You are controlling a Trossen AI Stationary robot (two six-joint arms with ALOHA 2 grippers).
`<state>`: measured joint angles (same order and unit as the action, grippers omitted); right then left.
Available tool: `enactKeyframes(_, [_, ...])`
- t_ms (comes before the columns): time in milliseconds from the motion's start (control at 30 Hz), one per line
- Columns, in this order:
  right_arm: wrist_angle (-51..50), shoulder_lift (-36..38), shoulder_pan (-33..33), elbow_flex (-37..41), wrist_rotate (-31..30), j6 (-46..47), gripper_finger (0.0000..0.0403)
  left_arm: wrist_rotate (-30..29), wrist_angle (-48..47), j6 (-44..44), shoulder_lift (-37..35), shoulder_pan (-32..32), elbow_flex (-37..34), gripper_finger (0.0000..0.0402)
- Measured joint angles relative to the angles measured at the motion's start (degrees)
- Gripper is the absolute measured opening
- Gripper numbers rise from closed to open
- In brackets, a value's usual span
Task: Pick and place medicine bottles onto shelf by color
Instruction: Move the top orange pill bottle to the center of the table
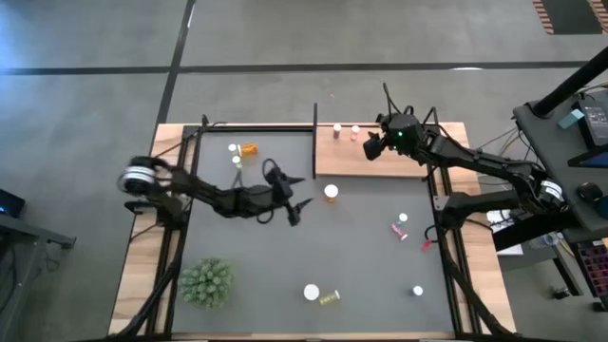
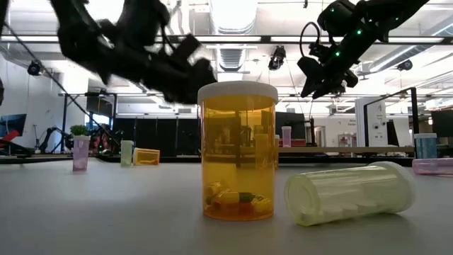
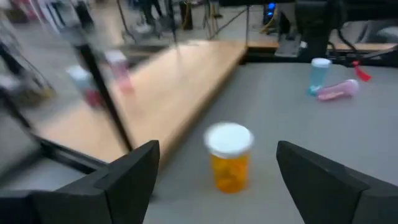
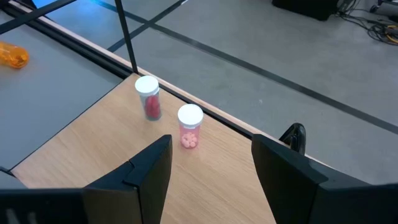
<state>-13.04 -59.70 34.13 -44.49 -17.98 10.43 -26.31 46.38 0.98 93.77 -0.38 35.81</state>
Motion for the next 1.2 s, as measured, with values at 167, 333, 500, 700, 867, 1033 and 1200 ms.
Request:
enactKeyframes(167, [0.0, 0.0, 0.0, 0.0, 0.0, 0.0, 0.0212, -7.6, -21.7, 2.1, -10.3, 2.8, 1.9, 0.0306])
enactKeyframes(333, [0.0, 0.0, 0.0, 0.0, 0.0, 0.0, 0.0212, -6.8, -49.4, -6.0, -14.1, 9.7, 9.7, 0.0306])
enactKeyframes(500, [0.0, 0.0, 0.0, 0.0, 0.0, 0.0, 0.0212, 5.8, -66.3, -8.1, -11.9, 18.9, 18.3, 0.0306])
enactKeyframes(700, [0.0, 0.0, 0.0, 0.0, 0.0, 0.0, 0.0212, 10.6, -73.7, -6.8, -4.7, 26.7, 25.5, 0.0306])
enactKeyframes(867, [0.0, 0.0, 0.0, 0.0, 0.0, 0.0, 0.0212, 12.9, -82.5, -6.1, 0.4, 30.9, 30.9, 0.0306])
enactKeyframes(1033, [0.0, 0.0, 0.0, 0.0, 0.0, 0.0, 0.0212, 13.1, -86.6, 0.0, 3.4, 34.4, 33.8, 0.0306])
enactKeyframes(1200, [0.0, 0.0, 0.0, 0.0, 0.0, 0.0, 0.0212, 13.2, -90.6, 1.3, 6.1, 38.3, 35.4, 0.0306])
